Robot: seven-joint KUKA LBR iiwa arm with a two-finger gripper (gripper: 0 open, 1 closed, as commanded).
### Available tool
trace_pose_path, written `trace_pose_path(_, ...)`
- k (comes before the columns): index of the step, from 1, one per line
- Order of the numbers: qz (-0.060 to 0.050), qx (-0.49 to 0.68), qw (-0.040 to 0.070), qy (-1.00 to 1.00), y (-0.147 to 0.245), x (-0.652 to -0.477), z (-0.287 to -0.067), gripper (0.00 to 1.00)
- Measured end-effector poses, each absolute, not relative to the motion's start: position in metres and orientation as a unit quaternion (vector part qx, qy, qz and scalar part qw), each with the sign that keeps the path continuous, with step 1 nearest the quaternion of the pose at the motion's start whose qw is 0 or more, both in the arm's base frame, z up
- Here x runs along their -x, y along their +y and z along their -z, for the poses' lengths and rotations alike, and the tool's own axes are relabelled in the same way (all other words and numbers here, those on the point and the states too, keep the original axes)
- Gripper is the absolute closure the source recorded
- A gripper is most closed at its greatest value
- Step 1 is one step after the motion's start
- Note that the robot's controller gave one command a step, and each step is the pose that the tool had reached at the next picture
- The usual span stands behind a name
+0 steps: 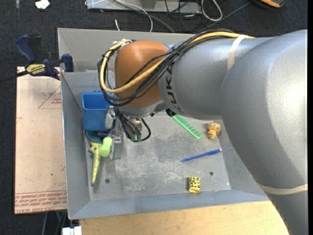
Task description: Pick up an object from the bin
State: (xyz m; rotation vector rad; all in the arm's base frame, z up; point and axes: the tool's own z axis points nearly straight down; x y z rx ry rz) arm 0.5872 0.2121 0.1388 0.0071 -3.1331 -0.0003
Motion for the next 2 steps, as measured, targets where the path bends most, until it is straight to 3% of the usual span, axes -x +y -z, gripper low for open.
trace_pose_path(1,0.001,0.000,0.001,-1.000,0.211,-0.589,-0.143,0.00)
trace_pose_path(2,0.001,-0.088,-0.003,-0.996,0.216,-0.561,-0.094,0.00)
